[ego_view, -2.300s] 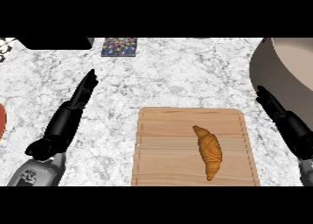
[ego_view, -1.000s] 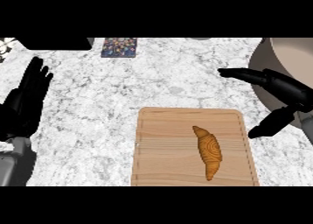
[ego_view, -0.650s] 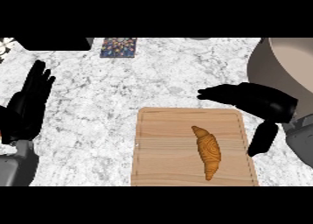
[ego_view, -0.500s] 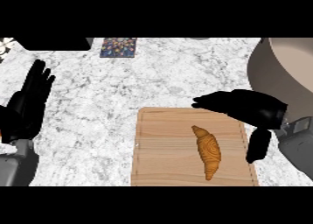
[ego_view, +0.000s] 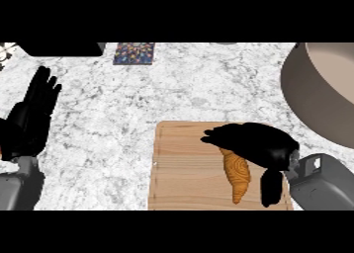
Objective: Pick the croissant from the cutting board and place it in the pot
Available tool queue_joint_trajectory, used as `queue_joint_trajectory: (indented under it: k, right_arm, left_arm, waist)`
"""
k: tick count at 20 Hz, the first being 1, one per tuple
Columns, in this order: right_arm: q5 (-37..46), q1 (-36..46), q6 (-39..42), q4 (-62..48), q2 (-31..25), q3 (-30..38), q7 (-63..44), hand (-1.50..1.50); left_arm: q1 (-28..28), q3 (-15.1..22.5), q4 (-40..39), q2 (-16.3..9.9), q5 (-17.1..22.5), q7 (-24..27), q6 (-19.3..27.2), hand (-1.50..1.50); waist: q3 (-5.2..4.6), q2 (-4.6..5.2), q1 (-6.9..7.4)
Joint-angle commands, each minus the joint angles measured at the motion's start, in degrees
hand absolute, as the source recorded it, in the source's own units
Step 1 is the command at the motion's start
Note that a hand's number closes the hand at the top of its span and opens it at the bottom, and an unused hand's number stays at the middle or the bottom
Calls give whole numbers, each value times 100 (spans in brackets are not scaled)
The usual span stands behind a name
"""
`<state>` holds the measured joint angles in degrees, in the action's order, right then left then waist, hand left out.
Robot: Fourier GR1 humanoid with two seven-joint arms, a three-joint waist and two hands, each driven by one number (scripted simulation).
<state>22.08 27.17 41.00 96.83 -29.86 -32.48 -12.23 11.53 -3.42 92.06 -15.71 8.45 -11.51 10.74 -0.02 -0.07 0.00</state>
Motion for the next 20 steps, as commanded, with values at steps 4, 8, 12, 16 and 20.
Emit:
queue_joint_trajectory:
  k: [4,8,12,16,20]
  right_arm:
    - [883,-540,61,206,183,-19,-176,-150]
    - [1324,-429,89,-145,294,250,113,-150]
    - [1845,-635,-227,-593,789,-51,342,-150]
    - [2299,-677,-523,-970,935,61,794,-150]
    - [2598,-878,-322,-832,764,279,1012,-150]
  left_arm:
    - [-57,99,494,103,-206,-488,89,0]
    - [-243,-86,278,119,-112,1,-232,0]
    - [-10,110,327,324,-418,-223,22,0]
    - [-70,-258,-44,228,-222,161,-307,0]
    - [-105,-41,479,412,-458,-357,-69,0]
  waist:
    - [3,-3,-2]
    - [2,3,16]
    - [3,7,18]
    - [3,11,17]
    - [3,4,15]
